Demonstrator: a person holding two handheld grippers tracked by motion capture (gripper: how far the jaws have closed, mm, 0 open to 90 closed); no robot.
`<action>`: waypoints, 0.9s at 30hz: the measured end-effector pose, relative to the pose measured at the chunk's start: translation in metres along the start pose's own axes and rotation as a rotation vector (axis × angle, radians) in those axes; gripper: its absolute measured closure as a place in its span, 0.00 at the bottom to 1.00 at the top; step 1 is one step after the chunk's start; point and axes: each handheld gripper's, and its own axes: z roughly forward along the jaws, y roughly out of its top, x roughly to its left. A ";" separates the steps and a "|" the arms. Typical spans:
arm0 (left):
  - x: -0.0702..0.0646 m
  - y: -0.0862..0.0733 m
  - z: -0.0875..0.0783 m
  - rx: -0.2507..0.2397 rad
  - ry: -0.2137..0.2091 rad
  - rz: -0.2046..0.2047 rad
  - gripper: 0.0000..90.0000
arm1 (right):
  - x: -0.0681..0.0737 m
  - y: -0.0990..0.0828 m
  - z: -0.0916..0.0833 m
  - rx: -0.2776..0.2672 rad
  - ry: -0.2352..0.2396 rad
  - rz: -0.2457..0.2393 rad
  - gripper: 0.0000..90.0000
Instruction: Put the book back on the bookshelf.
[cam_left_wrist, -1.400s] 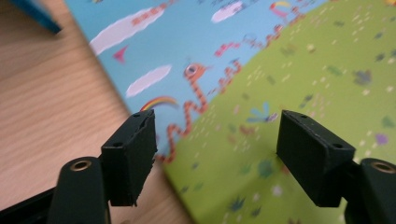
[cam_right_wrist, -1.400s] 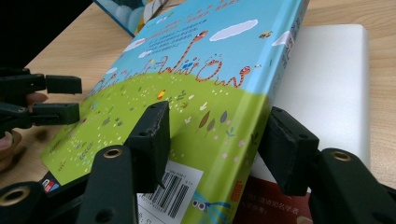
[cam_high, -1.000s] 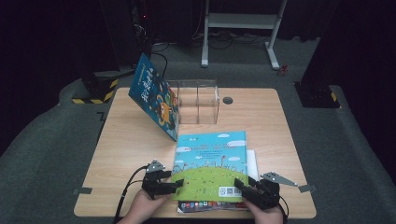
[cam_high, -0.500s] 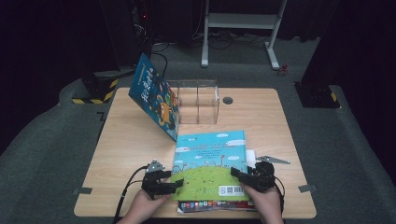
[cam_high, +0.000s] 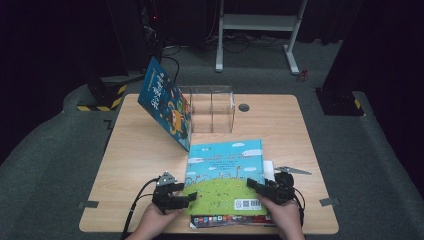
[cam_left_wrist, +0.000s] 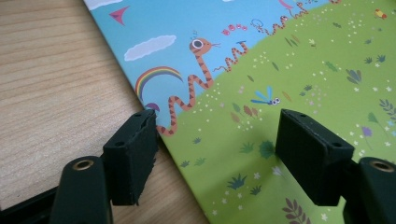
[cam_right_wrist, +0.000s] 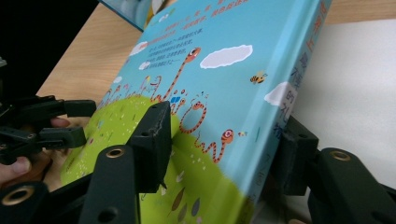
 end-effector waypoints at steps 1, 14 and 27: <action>0.000 0.000 0.000 0.000 -0.006 -0.004 0.32 | 0.001 -0.001 -0.001 -0.011 -0.001 -0.007 0.52; -0.012 0.002 -0.002 0.023 -0.016 0.042 0.29 | 0.015 -0.014 -0.023 -0.120 -0.029 -0.057 0.59; -0.030 -0.028 -0.029 0.081 0.044 0.113 0.16 | 0.030 -0.019 -0.042 -0.225 -0.056 -0.137 0.62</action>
